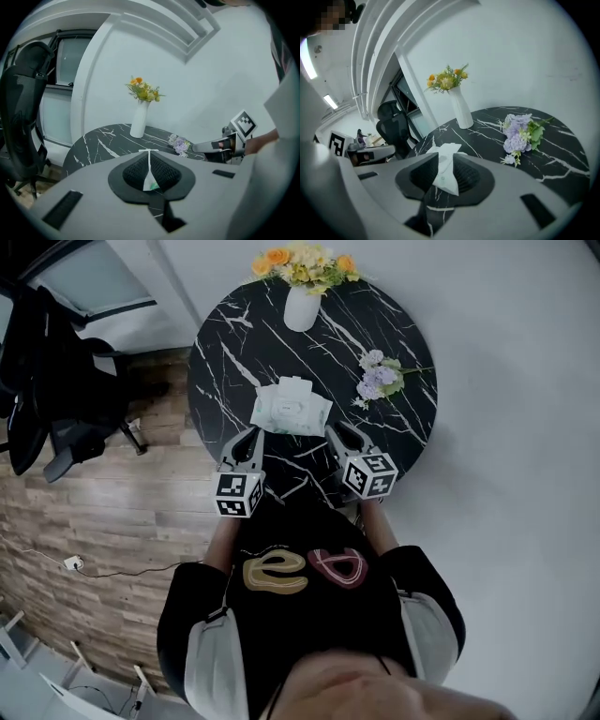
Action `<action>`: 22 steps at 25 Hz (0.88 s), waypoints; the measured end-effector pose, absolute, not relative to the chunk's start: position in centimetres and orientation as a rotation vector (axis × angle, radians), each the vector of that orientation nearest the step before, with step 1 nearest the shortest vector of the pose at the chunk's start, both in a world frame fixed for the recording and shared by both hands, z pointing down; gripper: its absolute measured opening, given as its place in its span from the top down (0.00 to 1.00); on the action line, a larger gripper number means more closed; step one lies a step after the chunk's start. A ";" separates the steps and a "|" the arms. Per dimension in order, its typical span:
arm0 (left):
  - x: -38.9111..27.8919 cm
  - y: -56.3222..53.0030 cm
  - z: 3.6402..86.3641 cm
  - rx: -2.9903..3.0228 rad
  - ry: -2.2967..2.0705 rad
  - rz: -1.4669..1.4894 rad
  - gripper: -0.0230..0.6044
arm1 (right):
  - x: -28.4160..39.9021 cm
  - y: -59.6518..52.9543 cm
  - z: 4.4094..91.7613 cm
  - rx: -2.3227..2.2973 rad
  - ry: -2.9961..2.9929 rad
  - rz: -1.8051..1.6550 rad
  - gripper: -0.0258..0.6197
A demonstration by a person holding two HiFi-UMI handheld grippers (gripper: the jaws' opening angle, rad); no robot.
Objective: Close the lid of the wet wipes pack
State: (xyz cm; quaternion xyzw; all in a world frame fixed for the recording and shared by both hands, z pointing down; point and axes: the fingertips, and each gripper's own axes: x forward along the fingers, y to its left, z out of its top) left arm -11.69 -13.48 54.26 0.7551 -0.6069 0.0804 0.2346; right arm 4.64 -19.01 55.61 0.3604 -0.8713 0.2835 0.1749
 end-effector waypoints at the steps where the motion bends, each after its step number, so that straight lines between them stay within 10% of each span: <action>1: -12.0 -13.9 54.4 2.082 -1.652 0.227 0.92 | 4.3 -19.5 55.7 1.033 -2.457 0.795 0.81; 22: -13.3 -17.3 57.4 2.177 -1.425 0.294 0.92 | 0.0 -28.7 59.8 0.979 -2.302 1.175 0.82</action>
